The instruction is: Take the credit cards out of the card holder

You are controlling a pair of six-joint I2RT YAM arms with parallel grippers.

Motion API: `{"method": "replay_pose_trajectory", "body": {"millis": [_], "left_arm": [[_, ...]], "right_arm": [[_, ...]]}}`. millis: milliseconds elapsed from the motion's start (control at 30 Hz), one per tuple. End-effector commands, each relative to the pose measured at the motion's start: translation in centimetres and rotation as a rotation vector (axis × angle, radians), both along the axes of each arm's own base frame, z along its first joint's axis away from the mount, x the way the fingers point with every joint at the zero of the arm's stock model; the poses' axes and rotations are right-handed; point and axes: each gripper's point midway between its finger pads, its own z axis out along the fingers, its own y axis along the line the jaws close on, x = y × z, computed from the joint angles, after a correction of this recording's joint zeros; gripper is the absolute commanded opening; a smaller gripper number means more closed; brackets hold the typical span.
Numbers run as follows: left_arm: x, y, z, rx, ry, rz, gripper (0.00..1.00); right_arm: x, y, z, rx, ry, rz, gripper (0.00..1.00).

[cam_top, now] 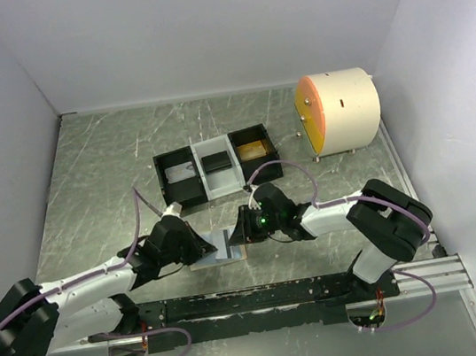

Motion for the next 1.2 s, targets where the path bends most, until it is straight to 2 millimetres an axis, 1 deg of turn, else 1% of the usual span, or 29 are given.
{"method": "replay_pose_trajectory", "body": {"millis": [0, 133, 167, 333, 433, 500, 567, 667, 767, 900, 1067, 1167], "left_arm": [[0.1, 1.1, -0.2, 0.061, -0.006, 0.021, 0.07], [-0.1, 1.1, -0.6, 0.071, 0.007, 0.011, 0.12], [0.0, 0.9, -0.6, 0.066, 0.006, 0.006, 0.15], [0.3, -0.3, -0.5, 0.040, 0.011, -0.022, 0.23], [0.5, -0.4, -0.6, 0.053, 0.023, -0.016, 0.23], [0.5, -0.2, -0.7, 0.074, 0.033, -0.008, 0.22], [0.5, 0.0, -0.8, 0.084, 0.034, -0.006, 0.22], [0.5, 0.1, -0.6, 0.078, 0.026, 0.000, 0.21], [0.4, 0.1, -0.4, 0.065, 0.022, 0.001, 0.22], [0.4, 0.0, -0.4, 0.064, 0.023, -0.002, 0.22], [0.4, -0.3, -0.3, 0.068, 0.018, -0.026, 0.23], [0.4, -0.4, -0.1, 0.055, 0.010, -0.026, 0.28]], "right_arm": [[-0.8, -2.5, -3.1, -0.152, 0.039, -0.021, 0.25], [-0.7, -2.4, -2.8, -0.150, 0.029, -0.013, 0.25], [-0.6, -2.3, -2.7, -0.149, 0.028, -0.011, 0.25], [-0.5, -1.9, -1.9, -0.138, 0.013, 0.012, 0.26], [0.1, -1.1, -0.2, -0.128, -0.059, 0.097, 0.29], [0.7, -1.1, 0.5, -0.167, -0.088, 0.120, 0.29], [1.2, -0.7, 1.6, -0.162, -0.120, 0.138, 0.29], [0.9, 0.4, 2.9, -0.101, -0.123, 0.180, 0.30], [0.6, 1.4, 3.2, -0.049, -0.103, 0.192, 0.30], [0.5, 0.8, 1.1, -0.082, -0.053, 0.138, 0.30], [0.0, -0.7, -2.6, -0.163, 0.014, 0.096, 0.30], [-0.3, -1.3, -3.4, -0.175, 0.026, 0.067, 0.30]]}}
